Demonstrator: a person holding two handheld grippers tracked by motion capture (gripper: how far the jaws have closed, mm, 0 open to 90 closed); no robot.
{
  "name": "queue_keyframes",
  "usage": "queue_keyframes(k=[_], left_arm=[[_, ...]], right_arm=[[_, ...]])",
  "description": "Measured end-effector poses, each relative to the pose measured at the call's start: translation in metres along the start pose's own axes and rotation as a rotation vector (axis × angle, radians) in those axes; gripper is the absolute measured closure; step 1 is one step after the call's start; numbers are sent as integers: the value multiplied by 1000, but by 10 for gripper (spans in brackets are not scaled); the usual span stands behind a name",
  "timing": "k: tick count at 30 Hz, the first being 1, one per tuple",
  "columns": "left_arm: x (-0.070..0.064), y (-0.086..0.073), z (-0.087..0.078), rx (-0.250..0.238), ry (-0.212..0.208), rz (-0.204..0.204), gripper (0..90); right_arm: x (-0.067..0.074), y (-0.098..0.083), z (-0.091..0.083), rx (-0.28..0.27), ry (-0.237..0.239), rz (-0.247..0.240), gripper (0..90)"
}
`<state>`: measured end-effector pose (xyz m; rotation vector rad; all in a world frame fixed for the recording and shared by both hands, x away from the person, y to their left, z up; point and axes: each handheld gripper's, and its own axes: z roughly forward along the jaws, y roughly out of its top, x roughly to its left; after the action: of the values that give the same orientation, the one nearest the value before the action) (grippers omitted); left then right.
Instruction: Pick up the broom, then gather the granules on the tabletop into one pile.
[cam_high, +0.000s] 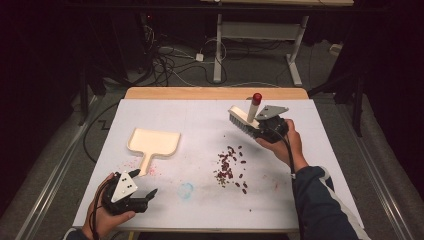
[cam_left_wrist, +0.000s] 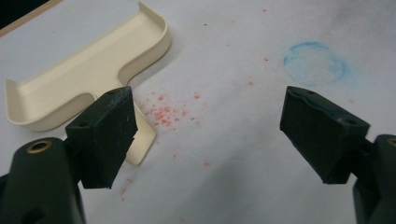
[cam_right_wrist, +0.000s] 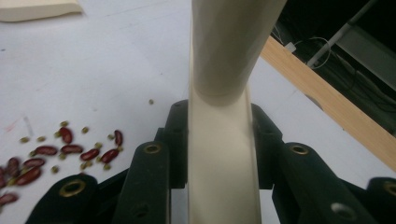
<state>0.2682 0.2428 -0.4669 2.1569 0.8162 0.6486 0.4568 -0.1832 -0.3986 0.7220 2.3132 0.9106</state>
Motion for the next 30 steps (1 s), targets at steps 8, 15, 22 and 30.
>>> queue_keyframes(k=[8, 15, 22, 30], left_arm=[[1, -1, 1, -7, -8, 16, 181], [1, -1, 2, -4, -29, 5, 181], [-1, 2, 1, -15, -31, 7, 181], [0, 0, 0, -23, -59, -18, 181]], right_arm=[[12, 14, 37, 47, -30, -60, 673], [23, 18, 51, 73, -11, -107, 673], [42, 17, 55, 110, 83, -195, 672], [39, 0, 33, 73, 246, -234, 671]])
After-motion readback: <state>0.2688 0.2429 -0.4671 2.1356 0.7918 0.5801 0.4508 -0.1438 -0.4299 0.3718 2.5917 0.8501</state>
